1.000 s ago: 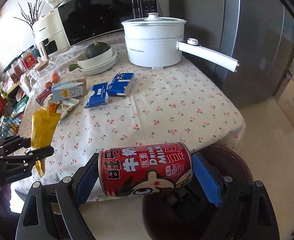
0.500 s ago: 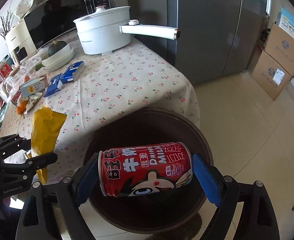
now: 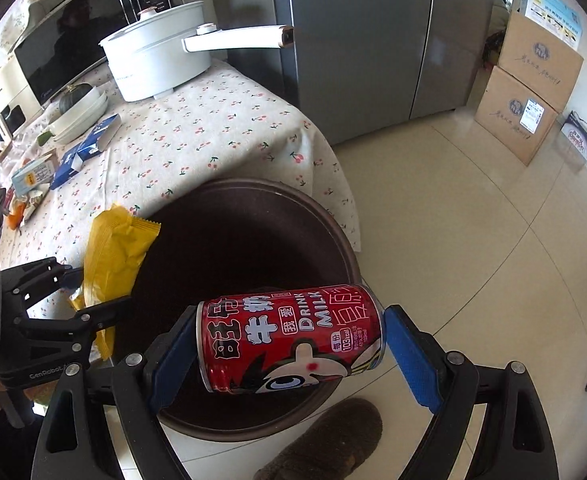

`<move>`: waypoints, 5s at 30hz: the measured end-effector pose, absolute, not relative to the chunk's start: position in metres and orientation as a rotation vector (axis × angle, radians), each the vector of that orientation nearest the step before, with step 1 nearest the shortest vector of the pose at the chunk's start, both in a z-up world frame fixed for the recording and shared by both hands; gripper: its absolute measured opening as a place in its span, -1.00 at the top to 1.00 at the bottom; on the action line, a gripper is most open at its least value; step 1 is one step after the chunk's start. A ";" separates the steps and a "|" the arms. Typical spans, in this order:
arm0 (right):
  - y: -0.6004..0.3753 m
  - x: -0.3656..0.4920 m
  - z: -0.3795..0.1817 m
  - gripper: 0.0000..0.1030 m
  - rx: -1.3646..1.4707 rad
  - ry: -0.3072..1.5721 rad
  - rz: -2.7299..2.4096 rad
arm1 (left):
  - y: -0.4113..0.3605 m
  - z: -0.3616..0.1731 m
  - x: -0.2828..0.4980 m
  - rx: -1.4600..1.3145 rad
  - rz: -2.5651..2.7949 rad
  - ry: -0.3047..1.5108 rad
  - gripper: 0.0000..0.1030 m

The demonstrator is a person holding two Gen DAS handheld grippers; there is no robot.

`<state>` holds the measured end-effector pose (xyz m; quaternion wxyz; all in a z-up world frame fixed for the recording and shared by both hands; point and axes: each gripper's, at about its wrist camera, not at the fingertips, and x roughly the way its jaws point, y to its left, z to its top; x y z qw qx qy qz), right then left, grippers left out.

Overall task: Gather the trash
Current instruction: 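Carry the wrapper and can over the bin and release both, then move the right tool to the table and grasp the blue biscuit box, then grasp the orange peel with the left tool while the right tool carries the box toward the bin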

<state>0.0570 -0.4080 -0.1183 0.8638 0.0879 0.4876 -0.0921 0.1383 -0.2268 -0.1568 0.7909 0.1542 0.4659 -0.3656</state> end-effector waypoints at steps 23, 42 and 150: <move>-0.376 0.106 -0.159 -0.79 0.063 1.181 -0.155 | -0.139 -0.131 0.153 0.340 -0.526 0.984 -0.93; -0.336 0.130 -0.122 -0.95 0.049 1.122 -0.108 | -0.044 -0.103 0.170 0.237 -0.377 0.977 -0.93; -0.189 0.208 -0.088 -0.02 -0.019 1.020 0.167 | 0.128 -0.126 0.266 -0.001 -0.092 1.059 0.42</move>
